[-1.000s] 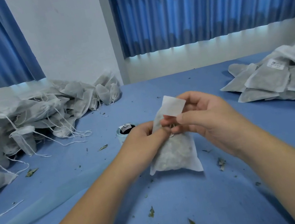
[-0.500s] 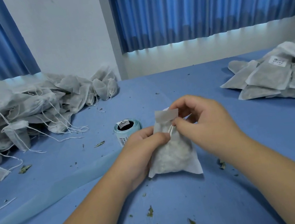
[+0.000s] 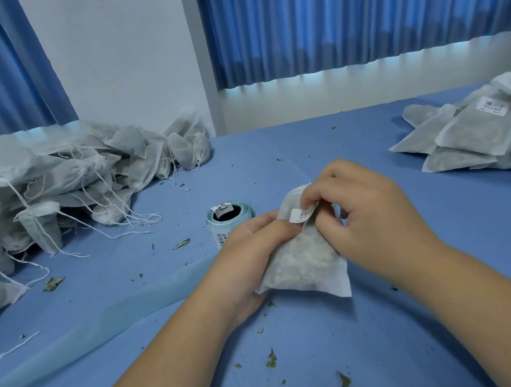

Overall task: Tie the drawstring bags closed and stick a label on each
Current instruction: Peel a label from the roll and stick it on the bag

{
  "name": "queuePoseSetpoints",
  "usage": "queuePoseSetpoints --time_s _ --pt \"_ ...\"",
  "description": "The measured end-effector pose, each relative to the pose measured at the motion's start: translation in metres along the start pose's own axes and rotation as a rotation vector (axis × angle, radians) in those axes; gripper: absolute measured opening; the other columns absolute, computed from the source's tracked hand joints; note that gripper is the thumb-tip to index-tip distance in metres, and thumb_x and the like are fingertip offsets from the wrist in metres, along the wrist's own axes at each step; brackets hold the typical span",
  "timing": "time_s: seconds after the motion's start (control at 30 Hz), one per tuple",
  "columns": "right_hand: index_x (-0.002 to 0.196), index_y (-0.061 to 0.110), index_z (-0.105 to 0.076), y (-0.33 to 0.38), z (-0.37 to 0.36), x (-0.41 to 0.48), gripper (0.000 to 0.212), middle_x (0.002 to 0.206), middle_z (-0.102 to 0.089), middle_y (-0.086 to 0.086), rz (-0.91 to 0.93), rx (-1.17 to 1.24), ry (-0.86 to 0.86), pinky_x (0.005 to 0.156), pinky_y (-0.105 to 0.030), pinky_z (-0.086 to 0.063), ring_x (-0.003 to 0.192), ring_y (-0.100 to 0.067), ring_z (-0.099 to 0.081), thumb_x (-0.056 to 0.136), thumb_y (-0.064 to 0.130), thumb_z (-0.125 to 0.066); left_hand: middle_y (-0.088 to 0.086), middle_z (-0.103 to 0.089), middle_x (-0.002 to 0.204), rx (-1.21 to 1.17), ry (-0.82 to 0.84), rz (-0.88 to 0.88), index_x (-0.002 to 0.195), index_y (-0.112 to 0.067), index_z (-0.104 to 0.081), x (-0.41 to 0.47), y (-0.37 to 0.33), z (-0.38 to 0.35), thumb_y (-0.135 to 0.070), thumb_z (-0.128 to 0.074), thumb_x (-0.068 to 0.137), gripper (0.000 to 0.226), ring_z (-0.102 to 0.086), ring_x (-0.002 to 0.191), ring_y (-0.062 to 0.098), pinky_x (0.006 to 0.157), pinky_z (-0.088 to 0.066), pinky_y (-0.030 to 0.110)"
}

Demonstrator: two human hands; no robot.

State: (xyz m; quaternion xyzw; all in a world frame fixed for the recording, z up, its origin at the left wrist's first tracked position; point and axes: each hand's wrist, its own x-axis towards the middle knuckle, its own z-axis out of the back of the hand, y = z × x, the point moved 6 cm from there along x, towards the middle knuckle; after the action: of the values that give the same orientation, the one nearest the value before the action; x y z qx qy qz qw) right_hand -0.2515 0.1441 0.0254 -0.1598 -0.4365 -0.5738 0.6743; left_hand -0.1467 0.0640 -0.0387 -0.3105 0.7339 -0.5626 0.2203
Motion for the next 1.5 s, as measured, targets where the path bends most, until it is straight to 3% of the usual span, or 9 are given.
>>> queuePoseSetpoints --time_s 0.3,0.43,0.57,0.67,0.8,0.9,1.07,1.33,1.5 --pt "0.087 0.015 -0.073 0.003 -0.007 -0.001 0.028 0.087 -0.061 0.000 0.017 -0.103 0.194 0.062 -0.046 -0.050 0.084 -0.025 -0.055 0.076 -0.007 -0.059 0.014 -0.055 0.090 -0.049 -0.103 0.079 0.094 -0.007 -0.067 -0.001 0.002 0.005 -0.017 -0.053 0.087 0.019 -0.053 0.082 0.027 0.067 -0.040 0.033" --pt "0.096 0.017 -0.071 0.003 -0.011 -0.002 0.035 0.091 -0.058 0.002 -0.001 -0.120 0.271 0.067 -0.047 -0.049 0.090 -0.023 -0.051 0.077 -0.006 -0.053 0.018 -0.066 0.100 -0.040 -0.081 0.058 0.112 -0.001 -0.067 -0.001 0.003 0.006 -0.035 -0.064 0.085 0.044 -0.065 0.093 0.028 0.078 -0.050 0.036" --pt "0.104 0.020 -0.072 0.003 -0.011 -0.004 0.046 0.095 -0.057 0.002 -0.001 -0.077 0.275 0.071 -0.047 -0.049 0.093 -0.023 -0.051 0.076 -0.008 -0.050 0.016 -0.071 0.099 -0.094 -0.086 0.007 0.106 -0.002 -0.071 -0.001 0.001 0.007 -0.023 -0.066 0.084 0.031 -0.070 0.090 0.026 0.072 -0.056 0.032" --pt "0.107 0.024 -0.073 -0.002 -0.013 -0.005 0.052 0.102 -0.059 0.007 -0.070 0.054 0.251 0.080 -0.030 -0.045 0.098 -0.016 -0.052 0.075 -0.010 -0.048 0.019 -0.069 0.108 -0.084 -0.160 -0.012 0.117 0.003 -0.065 0.000 0.001 0.015 -0.016 -0.062 0.089 0.034 -0.067 0.097 0.029 0.082 -0.052 0.037" --pt "0.081 0.034 -0.070 -0.009 -0.013 -0.007 0.013 0.094 -0.058 0.015 -0.329 0.356 0.175 0.070 -0.008 -0.036 0.088 0.000 -0.054 0.077 0.021 -0.069 0.012 -0.072 0.102 -0.063 -0.149 -0.070 0.116 -0.003 -0.067 0.000 -0.004 0.016 -0.019 -0.063 0.086 0.035 -0.069 0.088 0.023 0.072 -0.056 0.031" --pt "0.078 0.028 -0.060 -0.021 -0.014 -0.010 0.028 0.086 -0.058 0.010 -0.509 0.412 0.118 0.064 -0.013 -0.038 0.074 -0.003 -0.054 0.066 0.042 -0.080 0.013 -0.073 0.103 -0.089 -0.090 -0.109 0.108 -0.007 -0.071 -0.001 -0.007 0.011 -0.023 -0.063 0.083 0.031 -0.071 0.090 0.023 0.073 -0.058 0.030" --pt "0.099 0.015 -0.063 -0.028 -0.031 -0.021 0.037 0.090 -0.074 -0.004 -0.845 0.843 0.318 0.066 -0.029 -0.047 0.074 -0.014 -0.066 0.071 0.031 -0.082 0.013 -0.073 0.104 -0.078 -0.029 -0.139 0.106 -0.009 -0.072 -0.002 -0.008 0.008 -0.021 -0.059 0.086 0.027 -0.071 0.093 0.022 0.075 -0.058 0.030" --pt "0.078 0.014 -0.067 -0.034 -0.030 -0.021 0.017 0.074 -0.069 -0.004 -0.888 0.913 0.274 0.053 -0.022 -0.042 0.060 -0.012 -0.056 0.082 0.028 -0.074 0.014 -0.073 0.101 -0.050 -0.083 -0.087 0.109 -0.004 -0.069 0.000 -0.004 0.008 -0.033 -0.062 0.082 0.040 -0.071 0.087 0.021 0.068 -0.057 0.028" --pt "0.076 0.012 -0.063 -0.030 -0.028 -0.021 0.020 0.074 -0.072 -0.005 -0.847 0.836 0.251 0.067 -0.036 -0.047 0.066 -0.017 -0.062 0.083 0.029 -0.071 0.017 -0.074 0.101 0.055 -0.087 -0.051 0.097 -0.006 -0.074 0.000 0.001 0.007 -0.035 -0.071 0.083 0.032 -0.071 0.090 0.025 0.075 -0.058 0.031"
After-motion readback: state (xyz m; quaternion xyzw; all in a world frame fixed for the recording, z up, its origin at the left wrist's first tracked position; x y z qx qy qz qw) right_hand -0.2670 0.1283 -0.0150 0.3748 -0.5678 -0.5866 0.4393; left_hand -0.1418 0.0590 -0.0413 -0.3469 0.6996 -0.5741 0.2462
